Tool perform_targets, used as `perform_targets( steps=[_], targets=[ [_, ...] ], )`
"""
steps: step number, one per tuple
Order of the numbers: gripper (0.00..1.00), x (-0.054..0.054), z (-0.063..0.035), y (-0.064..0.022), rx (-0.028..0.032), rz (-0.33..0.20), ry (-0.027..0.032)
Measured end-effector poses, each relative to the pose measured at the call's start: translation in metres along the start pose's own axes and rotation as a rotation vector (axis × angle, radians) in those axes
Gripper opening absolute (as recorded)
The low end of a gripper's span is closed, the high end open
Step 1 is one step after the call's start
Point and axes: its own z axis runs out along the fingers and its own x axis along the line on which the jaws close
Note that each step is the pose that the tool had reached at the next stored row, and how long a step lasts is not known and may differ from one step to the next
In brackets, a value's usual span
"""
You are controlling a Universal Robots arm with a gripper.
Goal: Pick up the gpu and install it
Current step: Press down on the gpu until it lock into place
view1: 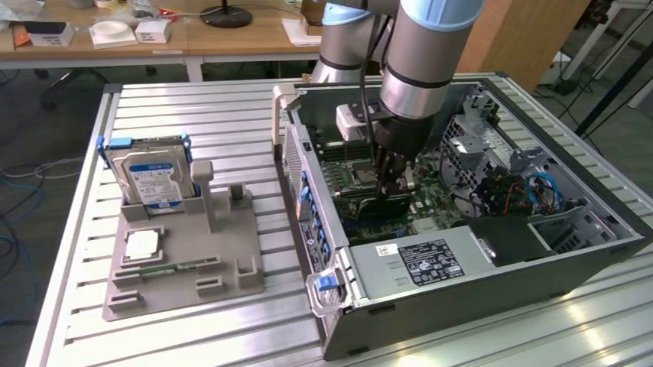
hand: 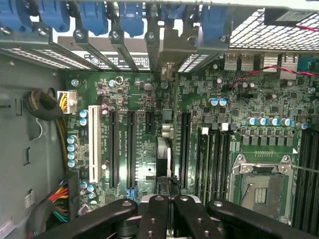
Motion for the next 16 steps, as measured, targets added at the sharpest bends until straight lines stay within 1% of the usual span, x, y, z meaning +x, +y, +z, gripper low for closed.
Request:
perform_targets(
  steps=[3,6,14,16],
  targets=[
    [0.11,0.000,-0.0139,-0.0002,-0.0002,0.000,0.0006],
    [0.11,0.000,-0.0277,0.0060,-0.0004,0.000,0.0009],
    [0.11,0.000,-0.0523,0.0410,-0.0003,0.000,0.0007],
    [0.11,0.000,-0.0536,0.0479,-0.0003,0.000,0.0016]
  ],
)
